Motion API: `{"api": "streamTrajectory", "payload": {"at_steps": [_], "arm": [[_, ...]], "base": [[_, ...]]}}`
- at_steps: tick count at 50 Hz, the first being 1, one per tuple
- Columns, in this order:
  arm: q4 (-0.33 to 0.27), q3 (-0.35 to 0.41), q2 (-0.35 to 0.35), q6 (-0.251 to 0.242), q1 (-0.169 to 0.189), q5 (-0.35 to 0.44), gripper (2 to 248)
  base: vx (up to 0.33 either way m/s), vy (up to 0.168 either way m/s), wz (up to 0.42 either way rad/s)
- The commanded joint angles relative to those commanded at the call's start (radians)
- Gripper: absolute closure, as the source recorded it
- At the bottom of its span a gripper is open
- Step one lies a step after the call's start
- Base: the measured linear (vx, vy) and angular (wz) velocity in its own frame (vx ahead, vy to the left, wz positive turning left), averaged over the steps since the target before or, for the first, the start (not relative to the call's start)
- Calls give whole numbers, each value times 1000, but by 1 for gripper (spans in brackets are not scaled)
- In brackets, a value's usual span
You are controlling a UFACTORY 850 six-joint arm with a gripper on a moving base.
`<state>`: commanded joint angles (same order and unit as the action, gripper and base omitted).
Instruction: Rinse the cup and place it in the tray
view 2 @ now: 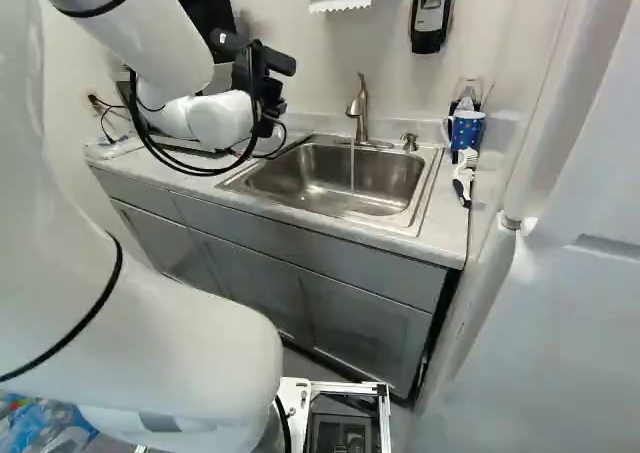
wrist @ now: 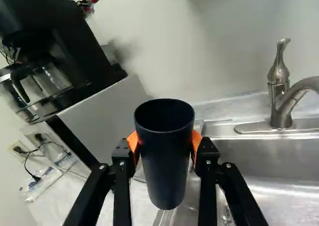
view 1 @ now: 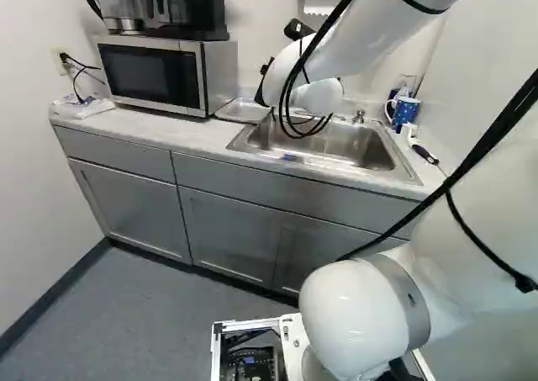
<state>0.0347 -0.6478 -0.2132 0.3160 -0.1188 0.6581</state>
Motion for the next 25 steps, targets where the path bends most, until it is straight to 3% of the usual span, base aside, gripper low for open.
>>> {"api": "streamTrajectory", "payload": {"at_steps": [25], "arm": [[0,0,0,-263,0,0,128]], "base": [[0,0,0]]}}
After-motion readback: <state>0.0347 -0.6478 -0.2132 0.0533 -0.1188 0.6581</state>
